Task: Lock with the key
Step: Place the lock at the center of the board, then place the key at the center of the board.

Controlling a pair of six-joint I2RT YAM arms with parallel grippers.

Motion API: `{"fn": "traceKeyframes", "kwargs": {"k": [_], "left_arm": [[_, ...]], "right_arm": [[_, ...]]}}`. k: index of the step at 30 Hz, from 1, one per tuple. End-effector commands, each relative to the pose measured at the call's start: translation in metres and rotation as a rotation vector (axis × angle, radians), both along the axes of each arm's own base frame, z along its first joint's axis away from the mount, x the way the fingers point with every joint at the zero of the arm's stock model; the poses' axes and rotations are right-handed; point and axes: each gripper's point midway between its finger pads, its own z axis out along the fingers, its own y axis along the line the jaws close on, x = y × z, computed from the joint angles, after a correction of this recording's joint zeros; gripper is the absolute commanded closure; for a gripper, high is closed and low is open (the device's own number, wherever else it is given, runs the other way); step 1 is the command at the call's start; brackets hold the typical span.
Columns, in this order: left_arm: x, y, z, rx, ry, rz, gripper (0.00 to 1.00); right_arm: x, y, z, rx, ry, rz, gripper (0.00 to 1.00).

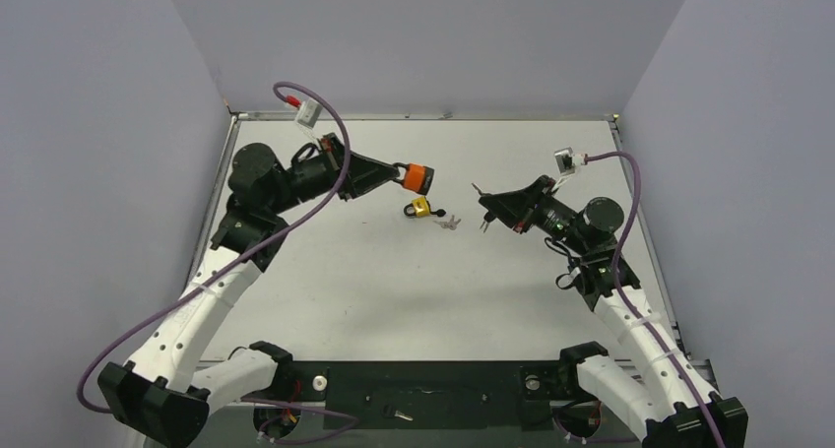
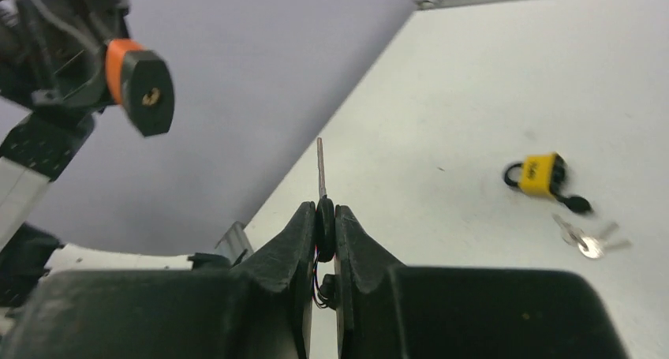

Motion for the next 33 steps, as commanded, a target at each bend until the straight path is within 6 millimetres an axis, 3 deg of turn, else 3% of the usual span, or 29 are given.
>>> {"fn": "traceKeyframes", "kwargs": {"k": [1,4,5,6,8,9,10,11,12,13,14,15,16,20,22,26,27,30,33], "left_arm": [[0.021,-0.041,-0.055,0.036,0.063,0.008,1.00],[0.023,-0.094,-0.125,0.114,0.174,-0.049,1.00],[0.026,-0.102,-0.136,0.111,0.190,-0.054,1.00],[0.029,-0.120,-0.158,0.110,0.230,-0.080,1.00],[0.035,-0.145,-0.192,0.123,0.287,-0.105,1.00],[0.038,-0.155,-0.195,0.119,0.291,-0.115,1.00],[0.040,-0.169,-0.218,0.136,0.331,-0.131,1.00],[0.041,-0.181,-0.218,0.126,0.325,-0.149,1.00],[0.045,-0.190,-0.244,0.153,0.374,-0.151,1.00],[0.048,-0.197,-0.246,0.148,0.375,-0.155,1.00],[0.052,-0.201,-0.269,0.166,0.422,-0.152,1.00],[0.054,-0.204,-0.273,0.159,0.433,-0.152,1.00],[0.056,-0.206,-0.292,0.179,0.462,-0.148,1.00],[0.063,-0.208,-0.326,0.221,0.526,-0.136,1.00],[0.066,-0.204,-0.339,0.253,0.555,-0.105,0.94],[0.071,-0.184,-0.354,0.304,0.598,-0.029,0.71],[0.071,-0.177,-0.355,0.326,0.599,-0.012,0.69],[0.073,-0.160,-0.355,0.373,0.587,0.047,0.65],[0.073,-0.142,-0.339,0.413,0.553,0.092,0.62]], "right_arm": [[0.040,-0.045,-0.056,-0.135,0.194,-0.361,1.00],[0.052,-0.081,-0.094,-0.274,0.343,-0.575,1.00],[0.052,-0.094,-0.110,-0.325,0.403,-0.643,1.00],[0.052,-0.101,-0.123,-0.362,0.449,-0.674,1.00],[0.055,-0.113,-0.140,-0.401,0.494,-0.746,1.00],[0.055,-0.114,-0.147,-0.411,0.511,-0.749,1.00],[0.058,-0.114,-0.157,-0.426,0.540,-0.754,1.00],[0.060,-0.113,-0.168,-0.442,0.573,-0.754,1.00],[0.062,-0.113,-0.172,-0.451,0.584,-0.754,1.00],[0.063,-0.111,-0.183,-0.474,0.610,-0.748,1.00],[0.065,-0.111,-0.187,-0.485,0.617,-0.754,1.00],[0.065,-0.108,-0.194,-0.506,0.630,-0.746,1.00],[0.066,-0.107,-0.197,-0.519,0.633,-0.747,1.00],[0.066,-0.095,-0.211,-0.587,0.643,-0.756,1.00],[0.066,-0.087,-0.215,-0.616,0.645,-0.756,1.00],[0.066,-0.078,-0.228,-0.650,0.671,-0.739,1.00],[0.065,-0.076,-0.232,-0.659,0.681,-0.735,0.98],[0.065,-0.073,-0.236,-0.677,0.693,-0.727,0.81],[0.063,-0.073,-0.238,-0.690,0.709,-0.735,0.52]]}}
